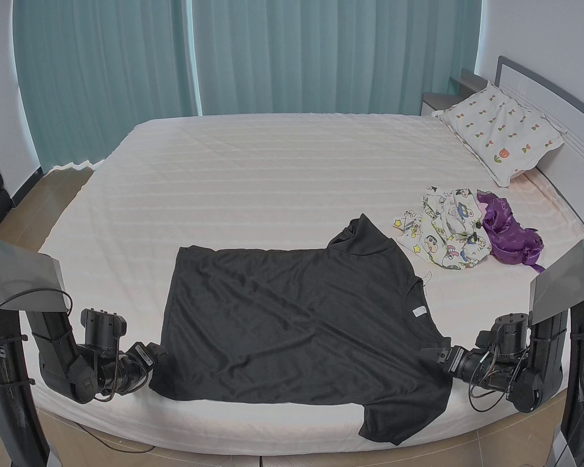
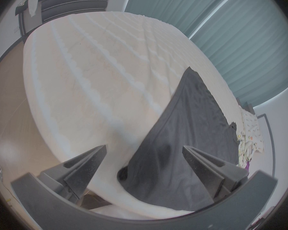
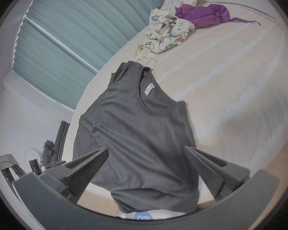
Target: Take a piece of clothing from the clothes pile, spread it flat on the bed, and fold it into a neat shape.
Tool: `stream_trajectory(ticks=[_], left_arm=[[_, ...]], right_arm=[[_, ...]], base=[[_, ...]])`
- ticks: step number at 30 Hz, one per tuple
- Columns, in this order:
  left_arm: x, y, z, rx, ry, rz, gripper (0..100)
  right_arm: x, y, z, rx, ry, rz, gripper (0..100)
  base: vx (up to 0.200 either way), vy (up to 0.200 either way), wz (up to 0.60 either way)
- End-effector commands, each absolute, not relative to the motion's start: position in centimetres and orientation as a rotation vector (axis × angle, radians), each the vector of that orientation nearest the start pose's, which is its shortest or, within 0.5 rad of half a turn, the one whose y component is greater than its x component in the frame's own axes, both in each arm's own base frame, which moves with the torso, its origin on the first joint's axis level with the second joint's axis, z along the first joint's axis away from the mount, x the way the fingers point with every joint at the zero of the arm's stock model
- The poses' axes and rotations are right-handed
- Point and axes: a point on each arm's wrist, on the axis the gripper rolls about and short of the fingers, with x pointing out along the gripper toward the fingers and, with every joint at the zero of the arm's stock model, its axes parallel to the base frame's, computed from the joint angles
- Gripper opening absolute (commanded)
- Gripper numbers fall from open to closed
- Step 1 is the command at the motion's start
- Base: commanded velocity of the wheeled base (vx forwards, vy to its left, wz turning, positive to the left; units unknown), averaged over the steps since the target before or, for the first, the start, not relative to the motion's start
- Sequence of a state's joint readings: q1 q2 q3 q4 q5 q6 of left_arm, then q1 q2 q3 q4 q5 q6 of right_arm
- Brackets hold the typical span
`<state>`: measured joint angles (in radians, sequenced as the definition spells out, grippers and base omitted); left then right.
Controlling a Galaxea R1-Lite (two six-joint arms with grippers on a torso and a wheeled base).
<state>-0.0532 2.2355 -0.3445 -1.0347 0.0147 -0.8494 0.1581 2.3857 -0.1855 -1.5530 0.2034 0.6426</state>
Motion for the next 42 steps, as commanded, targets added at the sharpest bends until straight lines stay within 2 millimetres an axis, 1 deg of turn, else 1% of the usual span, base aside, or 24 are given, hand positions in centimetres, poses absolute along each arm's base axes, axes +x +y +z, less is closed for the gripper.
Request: stream_trajectory(ticks=[1,5,8,11,16,21,23,25,30,31,35,36,37,42], left_arm=[[25.9,-2.1,-3.4,-0.734,0.851,0.323,100],[25.5,-2.8,-3.4,-0.713,0.859,0.307,100],[25.8,-3.3,-3.5,-0.706,0.841,0.286,100],[26.0,-3.4,-3.8,-0.697,0.829,0.276,100],[25.8,-3.4,-4.3,-0.652,0.835,0.277,100],[25.8,-3.9,-5.1,-0.616,0.826,0.296,100],[25.9,-3.9,-5.1,-0.618,0.815,0.294,100],[26.1,-4.3,-5.2,-0.617,0.792,0.27,100],[25.9,-4.5,-5.3,-0.598,0.799,0.26,100],[25.8,-4.5,-5.4,-0.585,0.807,0.258,0],[25.5,-4.4,-5.4,-0.571,0.816,0.258,0],[24.8,-4.3,-5.4,-0.564,0.837,0.266,0],[24.5,-4.2,-5.5,-0.561,0.847,0.27,0],[24.2,-3.8,-5.3,-0.572,0.838,0.282,0]], right_arm=[[25.5,4.6,-4.1,0.628,0.731,0.133,100],[25.5,4.6,-4.1,0.628,0.731,0.133,100],[25.4,4.6,-4.2,0.627,0.734,0.134,100],[25.4,4.7,-4.1,0.626,0.733,0.138,100],[25.4,4.8,-4.1,0.626,0.731,0.139,100],[25.4,4.8,-4.1,0.622,0.731,0.14,100],[25.4,4.8,-4.1,0.624,0.732,0.141,100],[25.4,4.8,-4.1,0.624,0.734,0.138,100],[25.5,4.9,-4.2,0.621,0.733,0.142,100],[25.5,4.9,-4.2,0.62,0.734,0.144,100],[25.5,4.9,-4.2,0.622,0.733,0.144,100],[25.5,4.9,-4.2,0.623,0.731,0.143,100],[25.6,4.9,-4.2,0.623,0.729,0.143,100],[25.6,4.9,-4.3,0.622,0.734,0.143,100]], base=[[0.0,0.0,0.0],[0.0,0.0,0.0],[0.0,0.0,0.0],[0.0,0.0,0.0],[0.0,0.0,0.0],[0.0,0.0,0.0],[0.0,0.0,0.0],[0.0,0.0,0.0],[0.0,0.0,0.0],[0.0,0.0,0.0],[0.0,0.0,0.0],[0.0,0.0,0.0],[0.0,0.0,0.0],[0.0,0.0,0.0]])
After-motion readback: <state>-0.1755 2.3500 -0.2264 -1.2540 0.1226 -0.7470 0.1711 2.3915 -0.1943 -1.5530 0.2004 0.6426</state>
